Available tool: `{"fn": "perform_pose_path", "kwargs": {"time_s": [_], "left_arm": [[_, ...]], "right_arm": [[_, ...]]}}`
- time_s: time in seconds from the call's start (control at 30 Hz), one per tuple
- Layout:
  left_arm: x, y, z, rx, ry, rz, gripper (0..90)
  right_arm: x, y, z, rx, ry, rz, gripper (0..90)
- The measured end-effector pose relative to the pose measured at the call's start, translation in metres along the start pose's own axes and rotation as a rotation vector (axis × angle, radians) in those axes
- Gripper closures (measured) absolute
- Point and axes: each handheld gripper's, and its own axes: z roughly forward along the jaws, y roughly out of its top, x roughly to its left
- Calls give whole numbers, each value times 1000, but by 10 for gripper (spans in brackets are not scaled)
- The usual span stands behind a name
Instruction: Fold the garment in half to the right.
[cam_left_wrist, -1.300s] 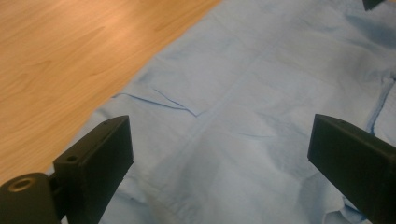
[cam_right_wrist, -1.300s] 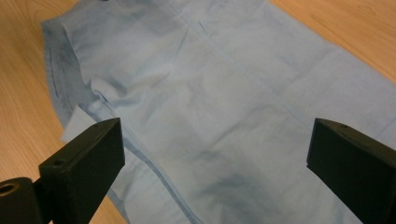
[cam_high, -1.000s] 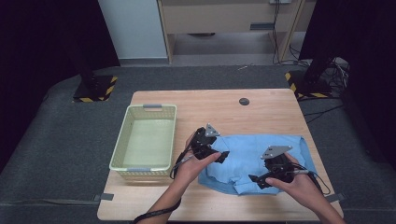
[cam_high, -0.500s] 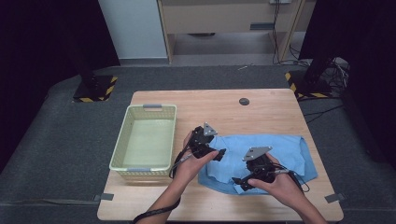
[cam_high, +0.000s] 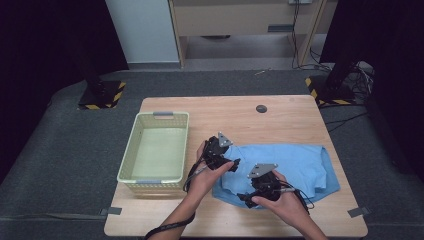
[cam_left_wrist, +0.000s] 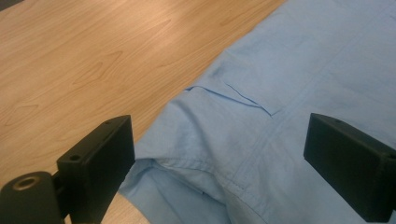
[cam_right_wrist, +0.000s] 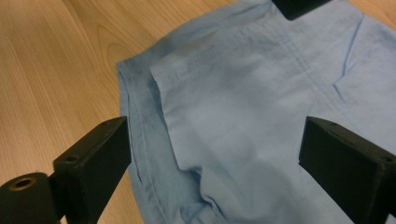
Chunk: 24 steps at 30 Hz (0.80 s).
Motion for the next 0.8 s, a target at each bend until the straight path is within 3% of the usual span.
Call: {"fn": "perform_pose_path", "kwargs": {"time_s": [0.3,0.5,0.8], "left_arm": [[1,-4,5,-5,34,1,105],[1,-9,14,18,47,10,111],[11,-14,16,9,65,-27,115]], "right_arm": [[12,2,9,-21,5,-25,145],[22,6,20,-35,19,-37,157],[37,15,34,-52,40,-61,170]]}}
